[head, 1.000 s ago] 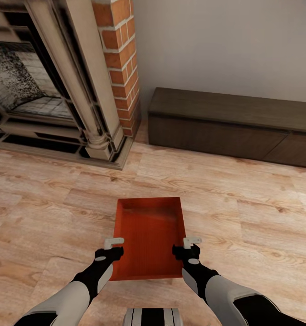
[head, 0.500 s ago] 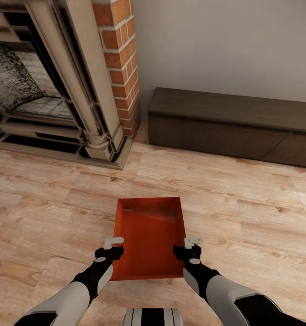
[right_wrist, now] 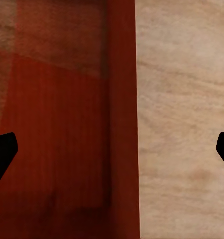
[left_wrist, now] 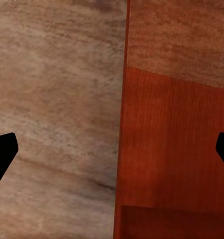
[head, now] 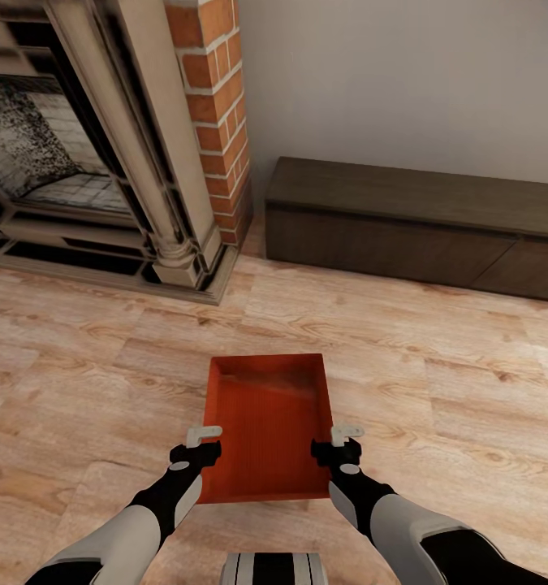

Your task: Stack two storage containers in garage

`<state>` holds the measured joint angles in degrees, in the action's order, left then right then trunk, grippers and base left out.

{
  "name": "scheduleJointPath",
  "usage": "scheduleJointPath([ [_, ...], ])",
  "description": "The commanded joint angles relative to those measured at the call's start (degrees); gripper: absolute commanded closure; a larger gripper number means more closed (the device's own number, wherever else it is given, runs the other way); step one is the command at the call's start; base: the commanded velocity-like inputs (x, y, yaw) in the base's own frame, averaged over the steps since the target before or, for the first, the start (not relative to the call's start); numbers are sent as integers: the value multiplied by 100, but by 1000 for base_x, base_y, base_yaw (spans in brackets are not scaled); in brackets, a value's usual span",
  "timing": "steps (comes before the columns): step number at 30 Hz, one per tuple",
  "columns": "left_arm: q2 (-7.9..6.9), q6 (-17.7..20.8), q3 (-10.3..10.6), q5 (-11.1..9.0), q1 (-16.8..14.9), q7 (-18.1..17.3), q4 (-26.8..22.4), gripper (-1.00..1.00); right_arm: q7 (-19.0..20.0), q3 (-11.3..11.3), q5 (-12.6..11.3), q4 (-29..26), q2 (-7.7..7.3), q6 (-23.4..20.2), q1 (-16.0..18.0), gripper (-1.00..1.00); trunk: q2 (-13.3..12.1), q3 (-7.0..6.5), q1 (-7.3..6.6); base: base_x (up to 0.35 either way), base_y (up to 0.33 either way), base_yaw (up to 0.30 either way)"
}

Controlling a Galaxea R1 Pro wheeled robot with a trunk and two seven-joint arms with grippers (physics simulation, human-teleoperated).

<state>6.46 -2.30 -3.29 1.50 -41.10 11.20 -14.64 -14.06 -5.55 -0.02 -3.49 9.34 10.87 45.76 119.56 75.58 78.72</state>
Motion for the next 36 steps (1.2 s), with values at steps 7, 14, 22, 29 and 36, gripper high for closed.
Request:
scheduleJointPath([
  [7,4,-31,-36,13,-3,5,5,-100,-34,-43,-7,7,-11,-4,3,-100,1,3,-1,0,0,0],
  [14,4,-33,-32,9,-2,5,5,-100,-36,-38,-6,7,-28,2,3,-100,242,111,131,0,0,0],
  [22,4,-33,-32,10,-3,5,5,-100,-36,-43,-6,7,-28,3,3,-100,563,254,307,0,0,0],
  [29,4,-38,-33,9,-3,5,0,-100,-36,-43,-5,7,-35,3,3,-100,683,308,373,0,0,0],
  [36,4,-42,-32,8,-3,5,-3,-100,-36,-43,2,7,-37,3,3,-100,683,308,373,0,0,0],
])
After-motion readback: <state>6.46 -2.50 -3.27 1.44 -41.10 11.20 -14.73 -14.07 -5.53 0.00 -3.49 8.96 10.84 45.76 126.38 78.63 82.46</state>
